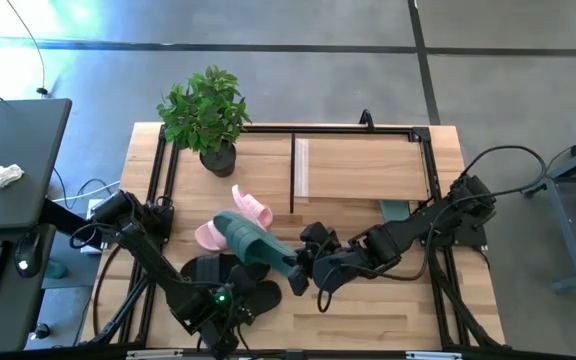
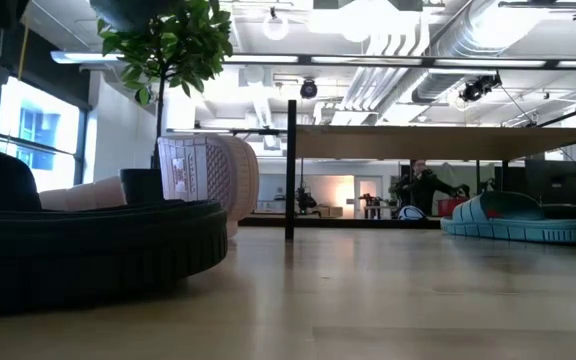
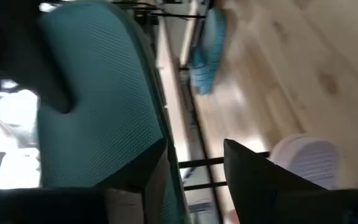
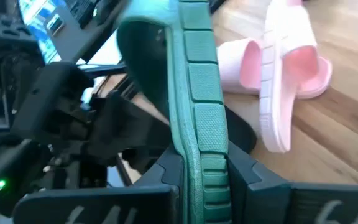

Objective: Pick and place slides into the shelf
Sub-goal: Put the green slide under the shelf

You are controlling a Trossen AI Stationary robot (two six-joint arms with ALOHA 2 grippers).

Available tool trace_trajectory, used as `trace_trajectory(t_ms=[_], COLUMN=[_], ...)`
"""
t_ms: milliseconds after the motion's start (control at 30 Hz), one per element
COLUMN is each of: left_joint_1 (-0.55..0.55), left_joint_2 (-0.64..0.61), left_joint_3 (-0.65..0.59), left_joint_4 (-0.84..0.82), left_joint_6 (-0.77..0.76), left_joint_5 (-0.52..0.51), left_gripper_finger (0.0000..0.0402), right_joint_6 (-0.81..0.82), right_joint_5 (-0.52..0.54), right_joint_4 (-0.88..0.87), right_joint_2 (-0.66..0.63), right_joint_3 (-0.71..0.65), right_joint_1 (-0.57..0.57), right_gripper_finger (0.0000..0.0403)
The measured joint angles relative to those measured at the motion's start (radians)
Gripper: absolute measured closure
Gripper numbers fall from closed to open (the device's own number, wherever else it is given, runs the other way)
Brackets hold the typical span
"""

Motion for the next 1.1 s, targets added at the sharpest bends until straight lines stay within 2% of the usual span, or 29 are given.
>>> trace_trajectory(t_ms=[133,267,433,833,1000,1100], left_joint_1=[0.024,0.024,0.023,0.016,0.014,0.014], left_joint_2=[0.000,0.000,0.000,0.000,0.032,0.034], left_joint_3=[0.000,0.000,0.000,0.000,0.000,0.000], left_joint_4=[0.012,0.031,0.096,0.128,0.152,0.169], left_joint_6=[0.008,0.036,0.097,0.085,0.087,0.082], left_joint_5=[0.022,-0.036,-0.036,-0.018,-0.087,-0.093], left_gripper_finger=[0.0261,0.0261,0.0261,0.0261,0.0262,0.0277], right_joint_6=[0.032,0.067,0.091,0.144,0.163,0.174], right_joint_5=[-0.007,-0.018,-0.057,-0.224,-0.235,-0.235], right_joint_4=[-0.041,-0.050,-0.045,0.015,0.016,0.016], right_joint_2=[0.000,0.000,0.000,-0.006,-0.006,-0.006], right_joint_3=[0.000,0.000,0.000,0.000,0.000,0.000], right_joint_1=[-0.001,0.000,-0.002,-0.042,-0.045,-0.044], right_gripper_finger=[0.0368,0.0367,0.0364,0.0361,0.0360,0.0360])
